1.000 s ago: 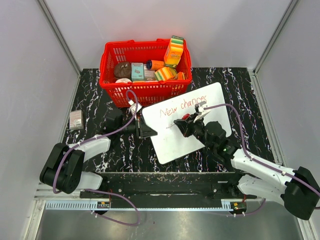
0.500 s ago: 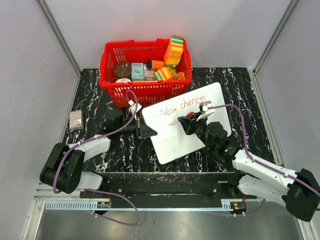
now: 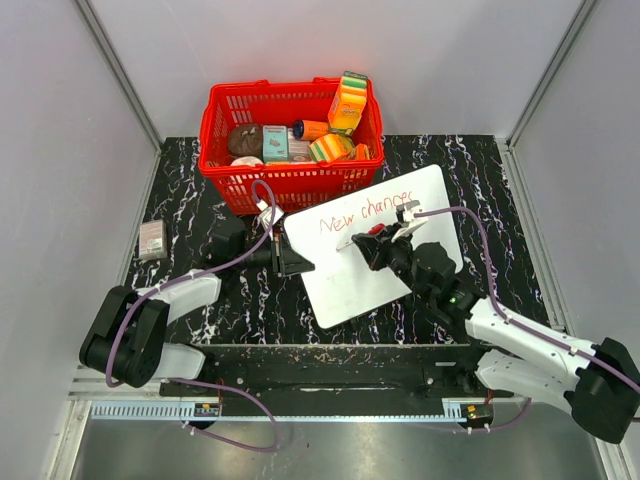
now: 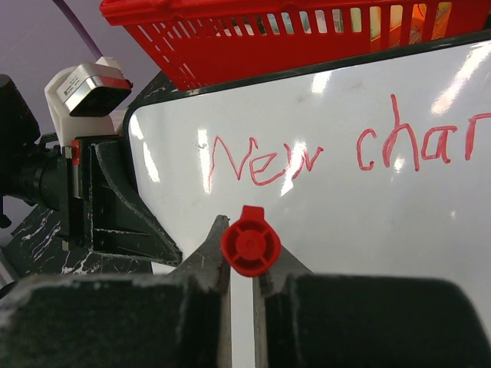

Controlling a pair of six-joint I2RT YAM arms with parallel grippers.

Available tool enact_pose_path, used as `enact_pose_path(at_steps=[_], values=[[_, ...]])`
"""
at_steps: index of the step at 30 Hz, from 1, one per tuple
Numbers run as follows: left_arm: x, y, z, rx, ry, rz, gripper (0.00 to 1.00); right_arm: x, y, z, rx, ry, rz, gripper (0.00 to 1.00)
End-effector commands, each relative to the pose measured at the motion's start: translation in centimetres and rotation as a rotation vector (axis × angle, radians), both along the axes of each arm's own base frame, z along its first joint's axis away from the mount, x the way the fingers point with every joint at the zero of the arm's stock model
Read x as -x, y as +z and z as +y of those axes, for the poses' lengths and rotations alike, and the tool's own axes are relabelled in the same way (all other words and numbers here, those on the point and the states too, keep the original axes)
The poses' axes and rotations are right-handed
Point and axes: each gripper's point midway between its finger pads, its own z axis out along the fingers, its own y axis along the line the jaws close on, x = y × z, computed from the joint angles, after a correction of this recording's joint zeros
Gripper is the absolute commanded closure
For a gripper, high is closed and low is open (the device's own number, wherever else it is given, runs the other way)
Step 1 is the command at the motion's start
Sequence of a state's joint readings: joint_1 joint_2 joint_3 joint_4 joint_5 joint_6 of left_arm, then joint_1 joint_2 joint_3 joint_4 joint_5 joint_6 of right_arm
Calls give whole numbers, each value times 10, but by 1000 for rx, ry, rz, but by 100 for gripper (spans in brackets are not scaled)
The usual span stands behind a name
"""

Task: Write a sentence on the whiteboard
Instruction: Write on the whiteboard with the whiteboard marker without the cap.

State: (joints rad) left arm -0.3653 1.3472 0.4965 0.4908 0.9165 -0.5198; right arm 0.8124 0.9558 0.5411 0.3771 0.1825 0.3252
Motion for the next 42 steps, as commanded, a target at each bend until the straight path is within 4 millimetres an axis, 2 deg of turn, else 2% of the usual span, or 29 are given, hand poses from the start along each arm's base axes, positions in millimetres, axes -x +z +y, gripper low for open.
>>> enact_pose_path(at_steps=[1,10,30,38,42], values=[[6,-33,7,-101,-17,-54,100,-8,32,6,-67,-15,-57,100],[6,-35,7,-103,-17,-50,100,-10,20,4,-39,-30,-25,100],[6,-35,6,-105,-21,-50,100,3,-25,-5,53,-15,79,100],[6,-35,6,-105,-21,-51,100,5,-34,-8,69,-20,97,100],[6,-36,6,-108,-19,-48,100,3,-32,-14,73,-48,90,100]])
